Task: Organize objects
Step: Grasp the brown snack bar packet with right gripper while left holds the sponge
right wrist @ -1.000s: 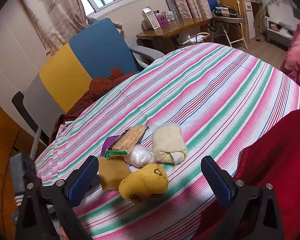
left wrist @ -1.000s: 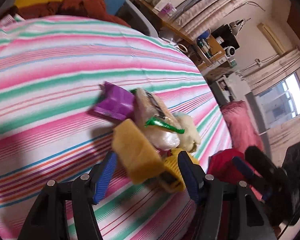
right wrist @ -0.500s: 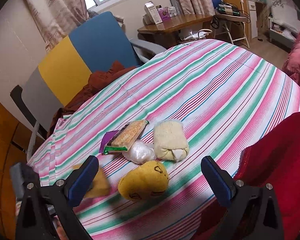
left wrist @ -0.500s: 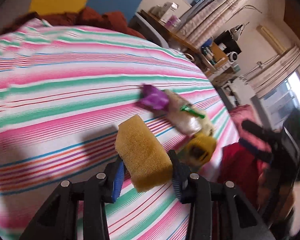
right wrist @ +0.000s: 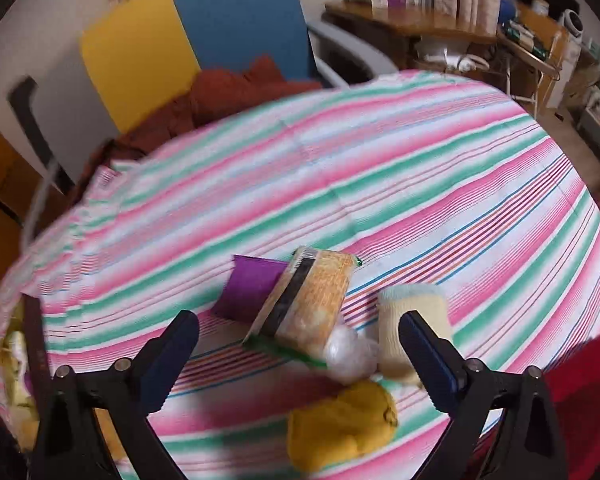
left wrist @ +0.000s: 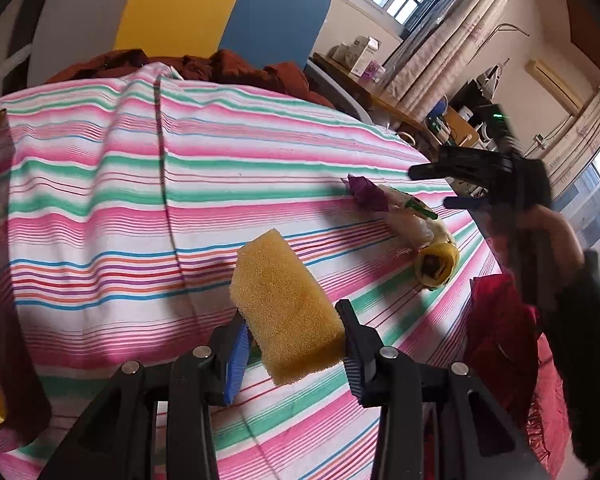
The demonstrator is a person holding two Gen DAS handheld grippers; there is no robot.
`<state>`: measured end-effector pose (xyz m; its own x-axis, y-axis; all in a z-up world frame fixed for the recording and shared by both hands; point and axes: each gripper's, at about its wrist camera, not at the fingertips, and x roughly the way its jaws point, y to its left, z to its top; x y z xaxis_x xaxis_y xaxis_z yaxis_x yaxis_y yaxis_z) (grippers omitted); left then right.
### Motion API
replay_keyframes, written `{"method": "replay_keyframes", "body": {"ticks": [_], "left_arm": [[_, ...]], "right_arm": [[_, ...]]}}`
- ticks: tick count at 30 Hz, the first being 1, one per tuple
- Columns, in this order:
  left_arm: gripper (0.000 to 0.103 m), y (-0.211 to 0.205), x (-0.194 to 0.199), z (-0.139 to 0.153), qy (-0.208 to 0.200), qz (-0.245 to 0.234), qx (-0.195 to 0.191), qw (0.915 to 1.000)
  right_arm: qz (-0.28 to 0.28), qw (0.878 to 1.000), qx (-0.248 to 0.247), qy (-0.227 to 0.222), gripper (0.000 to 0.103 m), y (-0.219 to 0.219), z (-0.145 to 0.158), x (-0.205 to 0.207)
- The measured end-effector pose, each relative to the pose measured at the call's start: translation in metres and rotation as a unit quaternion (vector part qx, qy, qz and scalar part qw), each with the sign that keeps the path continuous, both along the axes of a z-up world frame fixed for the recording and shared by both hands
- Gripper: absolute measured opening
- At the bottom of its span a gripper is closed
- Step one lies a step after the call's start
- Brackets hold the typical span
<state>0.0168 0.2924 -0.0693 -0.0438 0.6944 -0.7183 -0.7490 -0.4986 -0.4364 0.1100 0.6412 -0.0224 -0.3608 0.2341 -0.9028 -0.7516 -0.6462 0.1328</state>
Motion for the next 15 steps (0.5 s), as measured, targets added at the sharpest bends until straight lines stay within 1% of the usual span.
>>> {"method": "replay_keyframes", "body": {"ticks": [4,6,7,8,9,12,15], "left_arm": [[0.041,-0.006,0.003,0.006,0.022,-0.002,0.001,0.9998],[0.041,-0.009,0.003,0.005,0.021,-0.001,0.002,0.9998],[0.041,-0.010,0.002,0.006,0.022,0.000,0.004,0.9998],[0.041,-0.012,0.003,0.006,0.023,0.002,0.004,0.9997],[0.041,-0.013,0.003,0.006,0.024,0.003,0.005,0.9997],[0.041,-0.019,0.004,0.006,0.026,0.006,0.007,0.9996],[0.041,-0.021,0.006,0.009,0.030,0.009,0.008,0.9995]], "right_arm": [[0.000,0.999,-0.011,-0.043,0.092,0.011,-0.016,-0.018],[0.002,0.998,-0.018,-0.061,0.089,0.016,-0.024,-0.022],[0.005,0.997,-0.030,-0.070,0.086,0.018,-0.031,-0.024],[0.003,0.997,-0.040,-0.071,0.065,0.019,-0.036,-0.023],[0.005,0.997,-0.042,-0.071,0.051,0.018,-0.038,-0.022],[0.017,0.997,-0.038,-0.065,0.048,0.009,-0.039,-0.016],[0.024,0.999,-0.024,-0.036,0.047,-0.001,-0.030,-0.006]]}}
